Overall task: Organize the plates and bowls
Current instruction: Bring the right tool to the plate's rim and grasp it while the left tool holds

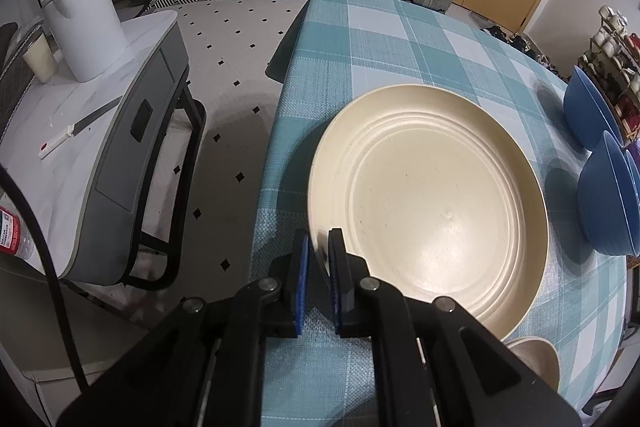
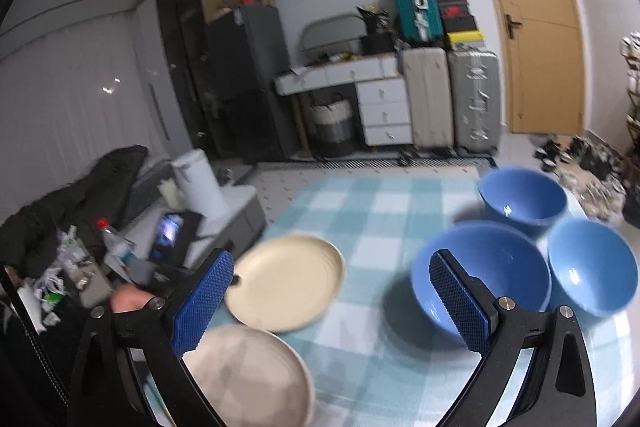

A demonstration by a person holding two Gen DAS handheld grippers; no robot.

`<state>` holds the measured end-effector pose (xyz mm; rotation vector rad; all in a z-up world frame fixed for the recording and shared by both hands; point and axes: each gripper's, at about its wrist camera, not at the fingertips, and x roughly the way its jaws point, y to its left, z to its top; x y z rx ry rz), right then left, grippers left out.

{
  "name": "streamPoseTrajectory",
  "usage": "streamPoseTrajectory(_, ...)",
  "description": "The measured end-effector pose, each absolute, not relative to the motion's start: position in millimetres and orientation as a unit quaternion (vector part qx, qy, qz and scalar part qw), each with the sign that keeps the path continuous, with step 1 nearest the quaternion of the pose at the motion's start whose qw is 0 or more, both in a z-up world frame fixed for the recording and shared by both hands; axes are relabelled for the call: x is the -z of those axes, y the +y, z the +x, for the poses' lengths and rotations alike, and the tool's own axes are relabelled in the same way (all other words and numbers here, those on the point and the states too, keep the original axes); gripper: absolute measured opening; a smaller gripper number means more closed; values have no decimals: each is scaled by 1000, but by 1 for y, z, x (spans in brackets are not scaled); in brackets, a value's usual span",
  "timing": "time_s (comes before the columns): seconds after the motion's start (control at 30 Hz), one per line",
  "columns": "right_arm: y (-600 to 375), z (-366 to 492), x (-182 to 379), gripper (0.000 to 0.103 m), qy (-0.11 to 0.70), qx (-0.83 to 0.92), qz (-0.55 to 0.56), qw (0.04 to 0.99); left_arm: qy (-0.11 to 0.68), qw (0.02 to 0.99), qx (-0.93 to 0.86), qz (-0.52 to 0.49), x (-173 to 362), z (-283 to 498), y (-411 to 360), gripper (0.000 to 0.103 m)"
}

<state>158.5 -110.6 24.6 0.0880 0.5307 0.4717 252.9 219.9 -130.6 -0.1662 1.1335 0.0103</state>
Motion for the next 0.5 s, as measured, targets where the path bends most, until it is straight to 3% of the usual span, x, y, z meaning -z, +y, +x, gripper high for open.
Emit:
streamPoseTrajectory(0.27, -84, 171, -89, 100, 226, -280, 21, 933, 538, 839, -3, -80, 134, 251, 217, 8)
streamPoseTrajectory(0.5, -44, 223, -114, 100, 259, -306, 8, 916, 538, 839, 1, -86, 135, 249, 217, 8)
